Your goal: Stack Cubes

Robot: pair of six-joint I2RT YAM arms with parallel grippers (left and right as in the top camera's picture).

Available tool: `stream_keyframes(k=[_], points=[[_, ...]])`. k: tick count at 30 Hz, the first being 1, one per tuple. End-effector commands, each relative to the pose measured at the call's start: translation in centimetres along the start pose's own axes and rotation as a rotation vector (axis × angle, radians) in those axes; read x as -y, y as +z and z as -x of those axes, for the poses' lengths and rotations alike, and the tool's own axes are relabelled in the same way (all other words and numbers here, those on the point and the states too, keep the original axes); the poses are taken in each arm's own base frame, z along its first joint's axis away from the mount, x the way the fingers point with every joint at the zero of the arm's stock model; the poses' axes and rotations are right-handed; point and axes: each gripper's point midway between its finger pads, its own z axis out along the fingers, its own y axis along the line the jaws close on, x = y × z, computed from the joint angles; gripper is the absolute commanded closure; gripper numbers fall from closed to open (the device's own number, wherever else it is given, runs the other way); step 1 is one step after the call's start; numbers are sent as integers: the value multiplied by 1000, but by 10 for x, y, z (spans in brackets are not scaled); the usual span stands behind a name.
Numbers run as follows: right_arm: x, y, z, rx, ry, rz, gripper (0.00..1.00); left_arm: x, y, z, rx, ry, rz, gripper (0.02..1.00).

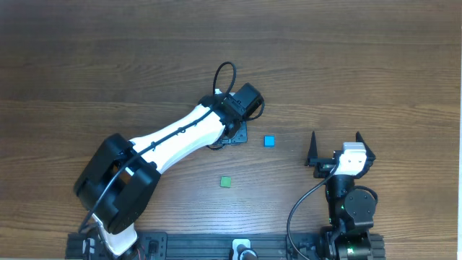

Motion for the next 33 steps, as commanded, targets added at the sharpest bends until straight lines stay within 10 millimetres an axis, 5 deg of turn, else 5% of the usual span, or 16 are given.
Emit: stream_keyframes(k=[1,16,23,33], points=[[-2,0,-2,1,-5,9,9,2,5,1,-3,12,13,980],[-2,0,-2,1,-5,9,9,2,6,1,-4,12,15,950],[-2,0,-2,1,-5,9,7,1,6,1,-1,12,17,816],[-2,0,-2,1,-5,9,7,1,6,2,2,13,20,761]])
